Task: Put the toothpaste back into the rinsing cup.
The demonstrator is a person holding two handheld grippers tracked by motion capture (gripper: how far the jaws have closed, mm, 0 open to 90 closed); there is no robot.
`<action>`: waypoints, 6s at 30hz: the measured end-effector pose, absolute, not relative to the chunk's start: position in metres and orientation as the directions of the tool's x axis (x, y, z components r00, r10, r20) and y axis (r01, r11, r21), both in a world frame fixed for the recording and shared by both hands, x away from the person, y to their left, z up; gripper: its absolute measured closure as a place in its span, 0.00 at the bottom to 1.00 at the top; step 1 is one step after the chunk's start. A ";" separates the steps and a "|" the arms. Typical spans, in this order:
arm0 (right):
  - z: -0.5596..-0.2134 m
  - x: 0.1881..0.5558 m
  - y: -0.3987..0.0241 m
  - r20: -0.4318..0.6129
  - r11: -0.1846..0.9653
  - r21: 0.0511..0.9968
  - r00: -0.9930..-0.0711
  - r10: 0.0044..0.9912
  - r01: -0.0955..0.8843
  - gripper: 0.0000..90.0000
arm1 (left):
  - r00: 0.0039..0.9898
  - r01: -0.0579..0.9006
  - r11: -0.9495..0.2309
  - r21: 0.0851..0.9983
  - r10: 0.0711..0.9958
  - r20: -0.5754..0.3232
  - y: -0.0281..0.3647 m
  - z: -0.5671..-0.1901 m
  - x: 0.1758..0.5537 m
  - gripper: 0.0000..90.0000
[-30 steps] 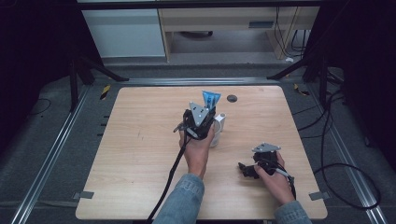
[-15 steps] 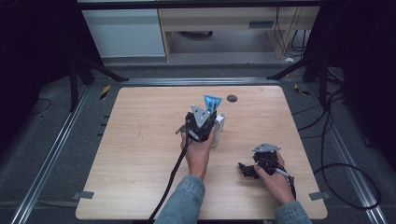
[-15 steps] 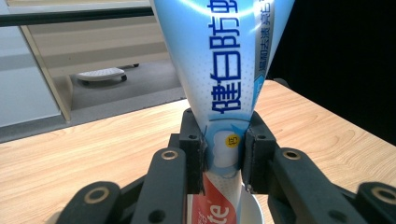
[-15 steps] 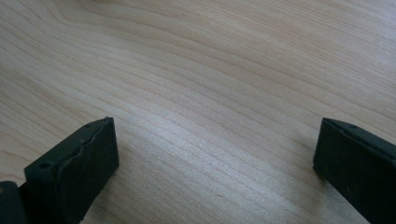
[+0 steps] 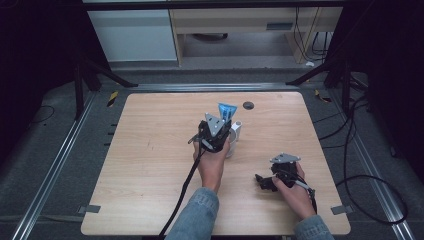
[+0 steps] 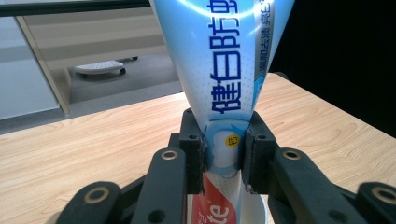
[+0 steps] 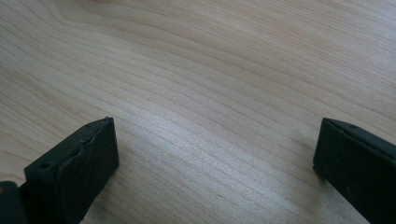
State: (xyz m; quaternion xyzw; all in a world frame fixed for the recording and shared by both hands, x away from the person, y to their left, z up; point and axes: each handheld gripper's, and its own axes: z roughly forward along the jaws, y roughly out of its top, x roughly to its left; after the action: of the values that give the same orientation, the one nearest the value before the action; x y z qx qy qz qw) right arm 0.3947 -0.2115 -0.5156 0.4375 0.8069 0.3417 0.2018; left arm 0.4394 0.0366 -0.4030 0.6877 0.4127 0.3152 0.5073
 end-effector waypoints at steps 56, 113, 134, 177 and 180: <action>-0.516 0.395 -0.211 -0.023 0.376 0.729 -0.529 0.848 0.572 0.00 | 0.482 0.428 -0.248 0.869 0.876 0.013 0.028 -0.416 0.468 0.78; -0.515 0.396 -0.209 -0.024 0.377 0.728 -0.528 0.849 0.573 0.00 | 0.522 0.443 -0.289 0.848 0.853 0.019 0.041 -0.408 0.456 0.13; -0.516 0.399 -0.208 -0.031 0.386 0.730 -0.537 0.843 0.564 0.00 | 0.542 0.448 -0.329 0.831 0.839 0.040 0.065 -0.404 0.447 0.05; -0.515 0.385 -0.210 -0.001 0.348 0.724 -0.504 0.864 0.595 0.00 | 0.329 0.639 -0.276 0.718 0.942 0.070 0.235 -0.458 0.412 0.05; -0.515 0.385 -0.210 -0.002 0.349 0.724 -0.504 0.864 0.595 0.00 | 0.314 0.656 -0.268 0.705 0.947 0.069 0.245 -0.463 0.411 0.05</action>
State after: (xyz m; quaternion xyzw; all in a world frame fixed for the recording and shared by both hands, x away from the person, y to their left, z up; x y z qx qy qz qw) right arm 0.3847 -0.2103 -0.5152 0.4574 0.7973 0.3412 0.1967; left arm 0.4108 0.2448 -0.4628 0.7563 0.5300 0.2495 0.2913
